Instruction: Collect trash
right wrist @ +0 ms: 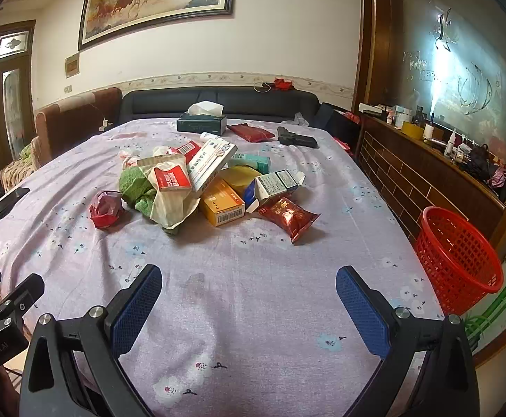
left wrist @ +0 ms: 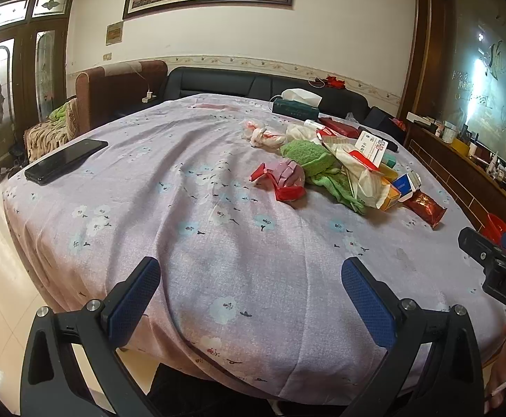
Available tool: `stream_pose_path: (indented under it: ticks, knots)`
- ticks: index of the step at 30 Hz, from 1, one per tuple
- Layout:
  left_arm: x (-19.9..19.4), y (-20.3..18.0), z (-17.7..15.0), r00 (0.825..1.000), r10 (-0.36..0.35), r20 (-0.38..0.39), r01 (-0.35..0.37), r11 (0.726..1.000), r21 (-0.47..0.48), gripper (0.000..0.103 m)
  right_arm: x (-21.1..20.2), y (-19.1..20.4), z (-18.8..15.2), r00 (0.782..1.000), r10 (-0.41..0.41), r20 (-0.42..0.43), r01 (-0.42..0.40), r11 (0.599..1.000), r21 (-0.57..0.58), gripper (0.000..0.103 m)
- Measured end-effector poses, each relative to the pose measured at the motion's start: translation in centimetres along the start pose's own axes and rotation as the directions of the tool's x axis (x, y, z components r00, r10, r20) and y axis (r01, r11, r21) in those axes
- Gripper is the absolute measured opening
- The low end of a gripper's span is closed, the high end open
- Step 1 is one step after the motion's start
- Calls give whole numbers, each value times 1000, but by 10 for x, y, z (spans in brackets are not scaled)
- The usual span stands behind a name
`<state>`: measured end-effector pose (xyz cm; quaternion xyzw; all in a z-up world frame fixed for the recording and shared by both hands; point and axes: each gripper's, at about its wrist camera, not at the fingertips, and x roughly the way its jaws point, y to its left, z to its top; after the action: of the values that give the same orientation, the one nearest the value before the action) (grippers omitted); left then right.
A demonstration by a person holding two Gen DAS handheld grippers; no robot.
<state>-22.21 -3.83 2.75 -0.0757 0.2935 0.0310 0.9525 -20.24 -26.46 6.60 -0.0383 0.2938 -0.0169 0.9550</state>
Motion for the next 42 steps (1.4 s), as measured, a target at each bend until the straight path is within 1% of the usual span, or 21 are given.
stream_pose_path:
  ticks: [14, 20, 22, 25, 27, 28, 30, 31, 32, 33, 36, 37, 38, 39, 41, 42]
  knots:
    - [-1, -3, -1, 1000, -6, 3, 6, 1000, 10, 103, 4, 0, -1, 1000, 5, -15, -5, 1000, 1, 102]
    - [4, -3, 0, 1000, -14, -19, 14, 1000, 6, 103, 6, 0, -2, 999, 16, -28, -16, 1000, 3, 102]
    - [8, -1, 5, 999, -39, -29, 40, 999, 13, 103, 9, -1, 0, 999, 28, -35, -27, 1000, 6, 102]
    - [18, 6, 19, 993, -85, -83, 86, 996, 19, 103, 14, -7, 5, 994, 88, -65, -86, 996, 29, 101]
    - [27, 10, 29, 987, -115, -116, 117, 993, 16, 103, 18, -8, 9, 990, 114, -78, -112, 993, 26, 96]
    - [34, 11, 34, 983, -130, -133, 133, 991, 13, 102, 20, -9, 11, 987, 135, -87, -133, 991, 29, 93]
    - [47, 11, 45, 976, -142, -164, 146, 989, 13, 87, 27, -12, 16, 973, 199, -115, -194, 979, 55, 80]
    - [56, 11, 52, 971, -154, -182, 158, 987, 11, 83, 31, -14, 18, 965, 228, -129, -221, 973, 70, 76]
    - [66, 11, 59, 964, -171, -203, 175, 985, 1, 77, 36, -14, 21, 956, 256, -145, -246, 966, 80, 70]
    - [75, 11, 65, 957, -183, -226, 184, 983, -14, 73, 38, -13, 23, 949, 276, -152, -266, 960, 84, 66]
    - [97, 11, 78, 935, -232, -269, 221, 973, -72, 70, 46, -11, 30, 924, 345, -167, -331, 938, 103, 64]
    - [107, 7, 84, 927, -244, -287, 231, 970, -77, 70, 50, -9, 34, 910, 376, -178, -360, 926, 115, 62]
    - [112, 5, 86, 924, -245, -293, 232, 969, -79, 69, 53, -7, 37, 900, 396, -182, -379, 918, 121, 58]
    - [117, 2, 89, 923, -248, -295, 235, 969, -79, 69, 59, -5, 42, 890, 416, -187, -398, 909, 126, 58]
    - [129, -4, 92, 924, -238, -298, 227, 971, -71, 69, 68, -1, 51, 883, 428, -193, -410, 903, 125, 58]
    - [136, -7, 94, 926, -225, -302, 215, 974, -66, 67, 71, 2, 55, 884, 426, -194, -410, 904, 117, 58]
